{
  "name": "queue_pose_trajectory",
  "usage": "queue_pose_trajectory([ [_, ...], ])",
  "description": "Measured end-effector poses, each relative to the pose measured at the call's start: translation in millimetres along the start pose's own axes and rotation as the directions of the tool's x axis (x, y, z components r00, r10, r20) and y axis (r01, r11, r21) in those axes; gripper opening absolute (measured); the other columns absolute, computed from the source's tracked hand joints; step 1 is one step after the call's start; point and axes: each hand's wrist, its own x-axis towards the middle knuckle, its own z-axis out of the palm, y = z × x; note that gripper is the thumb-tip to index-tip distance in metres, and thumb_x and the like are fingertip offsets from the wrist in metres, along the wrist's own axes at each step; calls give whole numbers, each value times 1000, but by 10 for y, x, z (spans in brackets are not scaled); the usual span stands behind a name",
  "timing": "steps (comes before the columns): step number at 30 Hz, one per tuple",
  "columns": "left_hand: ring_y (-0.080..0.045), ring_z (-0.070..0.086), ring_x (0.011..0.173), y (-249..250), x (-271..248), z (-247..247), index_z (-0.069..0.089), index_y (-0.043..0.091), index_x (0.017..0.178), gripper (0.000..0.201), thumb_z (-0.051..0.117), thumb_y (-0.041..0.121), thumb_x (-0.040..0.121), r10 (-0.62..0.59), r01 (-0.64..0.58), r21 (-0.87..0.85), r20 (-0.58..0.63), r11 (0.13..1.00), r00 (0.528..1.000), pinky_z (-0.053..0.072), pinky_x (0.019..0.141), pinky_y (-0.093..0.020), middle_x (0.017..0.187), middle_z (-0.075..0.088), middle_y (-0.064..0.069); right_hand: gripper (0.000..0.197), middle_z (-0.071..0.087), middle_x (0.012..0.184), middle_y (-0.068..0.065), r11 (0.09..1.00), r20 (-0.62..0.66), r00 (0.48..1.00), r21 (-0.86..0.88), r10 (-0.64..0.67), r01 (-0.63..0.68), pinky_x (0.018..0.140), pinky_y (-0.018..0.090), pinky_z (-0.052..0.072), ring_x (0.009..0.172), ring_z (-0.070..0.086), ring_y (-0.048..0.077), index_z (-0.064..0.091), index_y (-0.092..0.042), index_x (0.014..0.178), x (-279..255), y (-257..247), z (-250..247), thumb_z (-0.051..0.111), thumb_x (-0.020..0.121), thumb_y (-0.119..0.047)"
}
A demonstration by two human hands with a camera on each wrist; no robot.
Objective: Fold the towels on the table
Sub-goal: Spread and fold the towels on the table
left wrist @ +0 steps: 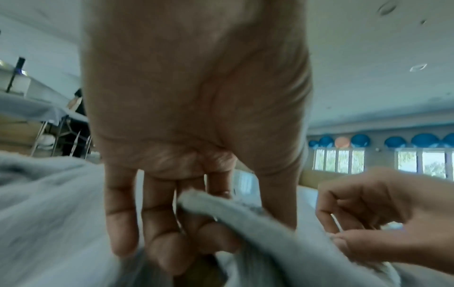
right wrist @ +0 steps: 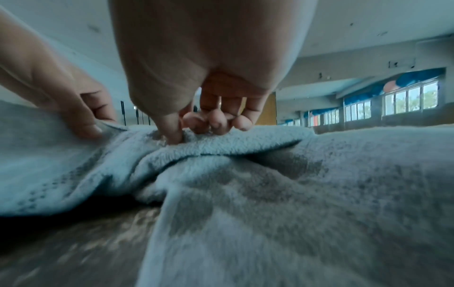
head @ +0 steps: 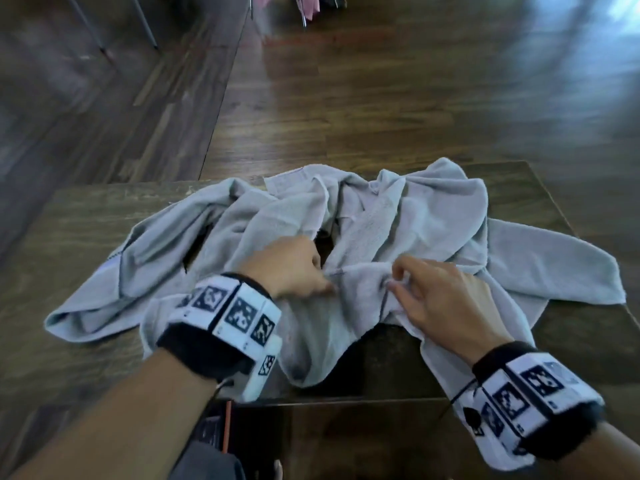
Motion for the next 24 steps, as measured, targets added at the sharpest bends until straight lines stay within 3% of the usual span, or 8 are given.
queue_pose_trajectory([
  [5, -1, 38, 38, 83, -205, -310, 40, 20, 52, 58, 76, 61, 73, 117, -169, -229, -223, 959, 968, 25, 41, -16, 38, 38, 14, 12, 64, 67, -4, 965, -272, 954, 258, 127, -55, 57, 44, 52, 60, 63, 24, 38, -30, 94, 140, -107, -299, 47, 100, -34],
  [8, 2, 46, 39, 143, -479, -337, 48, 21, 59, 47, 80, 52, 74, 157, -233, -430, -204, 872, 966, 33, 41, -11, 44, 51, 13, 9, 67, 70, 3, 862, -374, 901, 508, 219, 1, 57, 51, 54, 60, 66, 22, 38, -27, 96, 124, -255, -624, 45, 100, -29],
  [12, -23, 66, 67, 283, -857, -342, 68, -1, 89, 32, 69, 31, 91, 209, -279, -600, -185, 750, 960, 57, 69, -38, 75, 71, -19, 5, 67, 84, 10, 745, -345, 920, 660, 188, 95, 73, 60, 57, 79, 68, 32, 41, -31, 100, 71, -383, -989, 44, 97, -33],
  [14, -29, 69, 69, 414, -1074, -384, 70, -1, 90, 27, 63, 25, 95, 174, -301, -764, -245, 571, 954, 57, 75, -47, 79, 71, -21, 11, 72, 95, 2, 677, -313, 933, 726, 176, 117, 79, 51, 60, 89, 72, 23, 43, -36, 102, -31, -437, -1092, 50, 95, -32],
  [17, -28, 66, 68, 639, -1368, -481, 76, 4, 87, 27, 60, 23, 96, 152, -323, -899, -290, 295, 945, 55, 70, -38, 80, 70, -18, 34, 75, 104, -15, 558, -133, 986, 828, 101, 55, 79, 29, 58, 94, 72, 4, 41, -46, 110, -319, -508, -1133, 67, 89, -52],
  [19, -30, 63, 80, 784, -1541, -538, 72, -3, 97, 34, 57, 27, 97, 176, -350, -906, -314, 239, 933, 53, 81, -42, 92, 69, -25, 60, 74, 112, -16, 631, 42, 997, 772, 70, -76, 91, 33, 53, 105, 70, 2, 37, -53, 115, -538, -603, -1087, 74, 73, -73],
  [21, -31, 64, 86, 932, -1731, -627, 67, -3, 98, 35, 57, 30, 97, 214, -354, -920, -317, 168, 924, 53, 88, -43, 99, 68, -26, 81, 72, 115, -13, 724, 75, 991, 678, 108, -130, 94, 36, 54, 109, 67, 2, 37, -48, 121, -681, -726, -1050, 76, 59, -82],
  [24, -28, 66, 82, 1123, -2001, -789, 66, 8, 95, 24, 57, 30, 98, 273, -430, -892, -384, 136, 882, 56, 75, -37, 98, 67, -21, 53, 74, 104, -8, 758, -1, 986, 639, 169, -129, 90, 41, 57, 98, 70, 9, 60, -30, 112, -721, -908, -1113, 77, 74, -62],
])
